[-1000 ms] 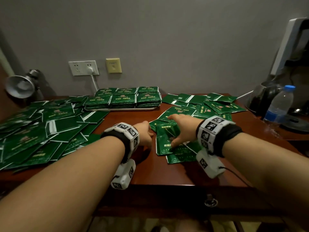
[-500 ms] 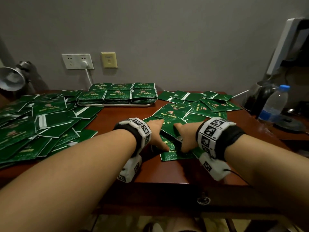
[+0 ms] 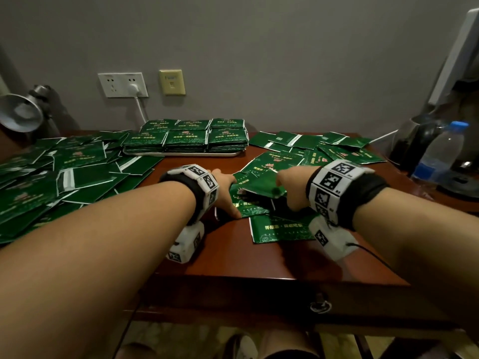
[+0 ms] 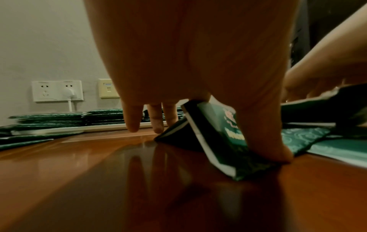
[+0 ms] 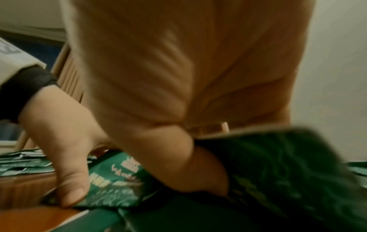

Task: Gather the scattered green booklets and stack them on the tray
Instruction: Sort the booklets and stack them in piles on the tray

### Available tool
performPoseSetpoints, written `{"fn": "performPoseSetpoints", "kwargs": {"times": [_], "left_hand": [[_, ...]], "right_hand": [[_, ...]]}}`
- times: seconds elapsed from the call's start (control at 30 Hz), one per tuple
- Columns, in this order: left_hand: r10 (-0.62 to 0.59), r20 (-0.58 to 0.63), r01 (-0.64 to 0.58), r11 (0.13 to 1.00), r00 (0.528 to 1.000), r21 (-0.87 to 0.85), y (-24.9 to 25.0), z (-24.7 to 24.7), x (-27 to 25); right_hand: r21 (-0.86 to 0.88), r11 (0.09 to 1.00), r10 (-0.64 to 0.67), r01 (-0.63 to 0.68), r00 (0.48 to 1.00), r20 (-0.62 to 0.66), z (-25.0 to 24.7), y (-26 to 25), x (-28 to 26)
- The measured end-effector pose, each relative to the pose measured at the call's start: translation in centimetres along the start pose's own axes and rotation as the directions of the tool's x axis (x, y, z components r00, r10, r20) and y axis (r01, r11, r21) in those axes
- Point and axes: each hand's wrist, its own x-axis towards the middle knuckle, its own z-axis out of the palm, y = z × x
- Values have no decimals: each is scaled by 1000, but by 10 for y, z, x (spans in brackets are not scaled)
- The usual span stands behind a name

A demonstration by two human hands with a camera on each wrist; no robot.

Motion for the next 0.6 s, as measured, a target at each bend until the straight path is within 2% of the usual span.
{"fn": "performPoseSetpoints", "kwargs": {"times": [0.07,0.13,0.33,0.47,0.53,0.6], "left_hand": [[-18,17,18,1000,1000,2,-3,1,-1],[1,6,-1,1000,1000,-20,-4,2,-2],[110,-90,-121,985,990,-119,3,1,-5],[133,-17,-134,975,991,-179,3,8,-1],[132,-9,-131,971,991,-202,0,10,-2],[128,-16,-129,964,992,-231,-3,12,-3]], "right_hand": [[-55,998,7,-3,997,73,2,-3,3],[-73,997,-12,18,997,75,-1,-6,4],[10,992,-125,126,989,-77,-3,-20,1],[61,979,-178,193,965,-195,-3,-26,0],[21,978,-198,206,960,-197,-1,-28,-1],[-14,984,-180,179,976,-126,1,-26,-3]]}}
